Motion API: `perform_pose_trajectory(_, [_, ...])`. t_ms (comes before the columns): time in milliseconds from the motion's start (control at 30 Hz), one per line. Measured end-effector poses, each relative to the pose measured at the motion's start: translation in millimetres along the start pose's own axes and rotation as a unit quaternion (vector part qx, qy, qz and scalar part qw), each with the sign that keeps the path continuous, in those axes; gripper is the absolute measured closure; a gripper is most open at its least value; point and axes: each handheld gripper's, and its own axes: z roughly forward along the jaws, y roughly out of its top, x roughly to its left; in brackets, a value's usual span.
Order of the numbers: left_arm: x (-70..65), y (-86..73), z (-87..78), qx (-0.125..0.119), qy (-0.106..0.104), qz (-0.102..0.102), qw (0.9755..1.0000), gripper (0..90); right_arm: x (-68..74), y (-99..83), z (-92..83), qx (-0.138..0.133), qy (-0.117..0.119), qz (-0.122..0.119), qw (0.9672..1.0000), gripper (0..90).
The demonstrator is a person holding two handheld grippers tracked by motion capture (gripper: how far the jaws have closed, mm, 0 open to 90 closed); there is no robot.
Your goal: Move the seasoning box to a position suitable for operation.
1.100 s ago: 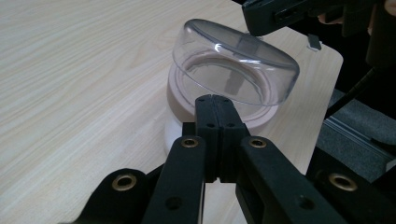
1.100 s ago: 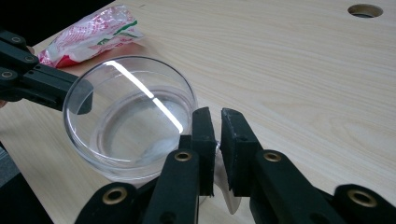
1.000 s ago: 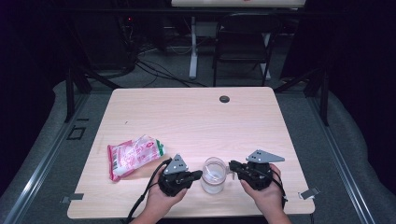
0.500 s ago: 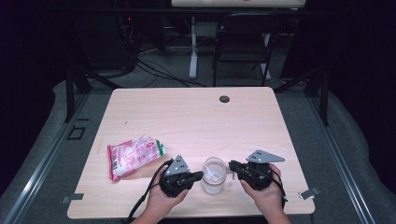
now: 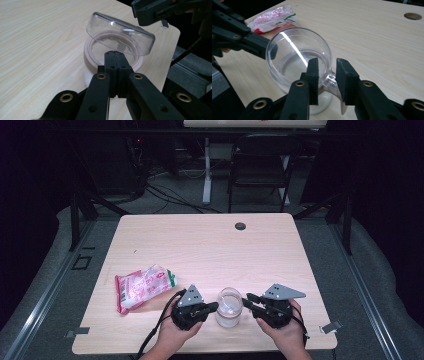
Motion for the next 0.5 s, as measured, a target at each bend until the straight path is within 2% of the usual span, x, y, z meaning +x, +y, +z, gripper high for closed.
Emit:
perform_pose_trajectory(167, [0.4,4.4,-0.6,-0.005,-0.003,-0.003,1.0000,90.0,7.8,1.4,-5.4,0.000,0.015,-0.010,0.9998,63.9])
perform_pose_trajectory(300, [0.3,8.0,-1.2,-0.009,-0.003,-0.005,0.9999,88.6,14.0,2.5,-9.3,-0.011,0.021,-0.012,0.9997,56.6])
perform_pose_trajectory(500, [-1.3,12.6,-1.9,-0.018,0.001,0.003,0.9998,85.2,20.0,0.9,-7.3,0.000,0.026,-0.031,0.9992,44.5])
